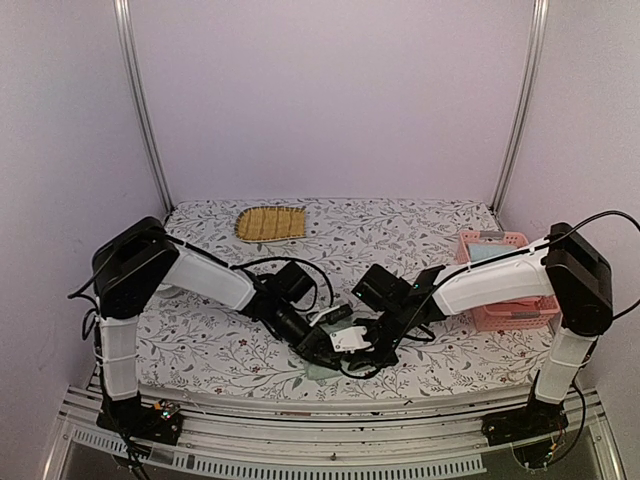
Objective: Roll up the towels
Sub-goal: Roll the towel at the center of the board.
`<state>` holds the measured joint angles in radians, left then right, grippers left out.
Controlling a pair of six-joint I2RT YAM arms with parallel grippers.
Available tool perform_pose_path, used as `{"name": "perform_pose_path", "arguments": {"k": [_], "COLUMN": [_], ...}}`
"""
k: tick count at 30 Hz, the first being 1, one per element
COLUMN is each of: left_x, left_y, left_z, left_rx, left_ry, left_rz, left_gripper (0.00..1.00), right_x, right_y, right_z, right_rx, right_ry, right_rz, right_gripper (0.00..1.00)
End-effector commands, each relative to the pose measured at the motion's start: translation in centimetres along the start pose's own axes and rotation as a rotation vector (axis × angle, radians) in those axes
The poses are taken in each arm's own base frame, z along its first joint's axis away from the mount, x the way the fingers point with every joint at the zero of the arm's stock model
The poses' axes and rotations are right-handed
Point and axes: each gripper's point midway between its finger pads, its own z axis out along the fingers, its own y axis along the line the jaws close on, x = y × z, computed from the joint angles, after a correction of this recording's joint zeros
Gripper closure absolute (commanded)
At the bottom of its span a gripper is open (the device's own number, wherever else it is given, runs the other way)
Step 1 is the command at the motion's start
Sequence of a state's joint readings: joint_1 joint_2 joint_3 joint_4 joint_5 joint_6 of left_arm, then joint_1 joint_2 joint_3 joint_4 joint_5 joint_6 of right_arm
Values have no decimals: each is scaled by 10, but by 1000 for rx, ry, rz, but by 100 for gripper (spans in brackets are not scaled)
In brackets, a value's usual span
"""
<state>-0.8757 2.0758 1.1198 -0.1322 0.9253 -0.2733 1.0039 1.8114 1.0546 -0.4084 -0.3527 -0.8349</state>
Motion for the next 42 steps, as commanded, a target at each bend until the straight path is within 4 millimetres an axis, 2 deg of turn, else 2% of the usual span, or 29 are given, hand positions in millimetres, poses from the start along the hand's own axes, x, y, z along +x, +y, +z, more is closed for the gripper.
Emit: {"name": "perform_pose_path", "arguments": {"k": [1, 3, 5, 7, 8, 11, 16, 19, 23, 26, 30, 33, 37, 41, 42], "left_x": [4, 0, -3, -7, -2, -5, -1, 2, 5, 5, 1, -8, -27, -22, -18], "left_y": [13, 20, 33, 42, 56, 66, 90, 95, 98, 98, 97, 95, 70, 39, 32], "left_z": [-41, -59, -66, -66, -57, -47, -42, -41, -42, -47, -59, -74, -115, -147, -152], "left_rx": [-112, -134, -159, -166, -164, -158, -232, -246, -264, -279, -325, -388, -479, -564, -603], "left_ry": [-68, -113, -135, -142, -117, -108, -91, -87, -89, -107, -145, -208, -386, -559, -588], "left_rz": [-39, -66, -96, -111, -141, -158, -195, -207, -217, -221, -207, -193, -102, 24, 66], "left_gripper": [74, 74, 76, 81, 84, 89, 92, 93, 93, 93, 93, 87, 75, 67, 64], "right_x": [7, 6, 6, 5, 4, 2, -11, -20, -18, -10, -4, -6, 2, 13, 21], "right_y": [13, 13, 13, 11, 11, 13, 26, 33, 35, 36, 30, 20, 5, -3, -2], "right_z": [7, 5, 5, 4, 4, 4, -7, -12, 0, 8, 7, 2, 2, 8, 17], "right_rx": [-52, -52, -51, -47, -48, -59, -127, -186, -283, -370, -465, -536, -606, -678, -708], "right_ry": [38, 37, 41, 41, 41, 47, 19, -12, -3, -17, -43, -89, -115, -117, -101], "right_rz": [2, 2, 3, 1, 2, -2, -33, -46, 13, 94, 195, 282, 400, 502, 542], "right_gripper": [90, 91, 91, 91, 91, 91, 91, 92, 92, 92, 93, 93, 93, 93, 93]}}
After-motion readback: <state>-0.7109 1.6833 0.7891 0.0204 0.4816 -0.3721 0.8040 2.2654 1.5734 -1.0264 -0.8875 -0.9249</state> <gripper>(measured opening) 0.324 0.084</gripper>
